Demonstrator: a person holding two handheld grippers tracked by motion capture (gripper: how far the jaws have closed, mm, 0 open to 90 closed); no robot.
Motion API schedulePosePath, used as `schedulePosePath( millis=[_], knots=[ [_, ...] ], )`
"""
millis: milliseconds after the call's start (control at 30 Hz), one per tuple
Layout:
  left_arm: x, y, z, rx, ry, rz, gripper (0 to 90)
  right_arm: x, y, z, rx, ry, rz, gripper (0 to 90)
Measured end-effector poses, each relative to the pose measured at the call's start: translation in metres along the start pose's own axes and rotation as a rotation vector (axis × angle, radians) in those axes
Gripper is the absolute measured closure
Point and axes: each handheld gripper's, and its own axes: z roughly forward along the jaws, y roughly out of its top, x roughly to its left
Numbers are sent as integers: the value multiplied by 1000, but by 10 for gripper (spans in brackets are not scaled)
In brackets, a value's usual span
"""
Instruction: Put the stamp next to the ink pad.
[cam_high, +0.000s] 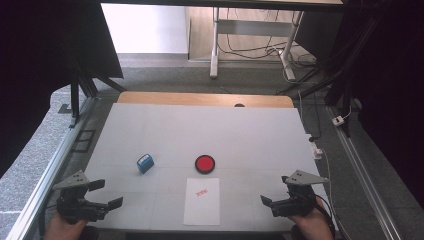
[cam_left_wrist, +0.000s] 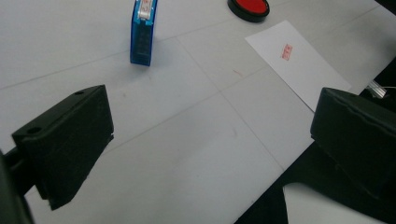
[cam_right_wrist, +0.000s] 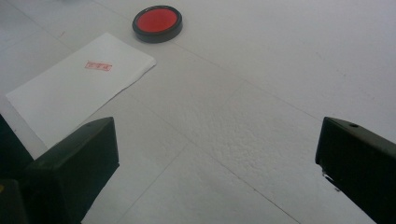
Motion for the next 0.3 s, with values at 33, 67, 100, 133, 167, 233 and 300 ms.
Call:
schedulePosePath(
  millis=[33,67,100,133,167,233,300],
  knots=[
    [-1,0,-1,-2,2,1,0,0,0,0,0,0,0,0],
    [-1,-1,-1,5,6,2,0,0,0,0,-2,1,1,0],
    [-1,-1,0,18,14,2,0,0,0,0,-1,2,1,0],
    [-2,-1,0,31,19,5,0,0,0,0,-2,2,1,0],
    [-3,0,1,40,25,10,0,0,0,0,-2,1,1,0],
    [-4,0,3,56,32,19,0,0,0,1,-1,2,1,0],
    [-4,1,4,57,32,15,0,0,0,1,0,0,-2,0]
  ],
)
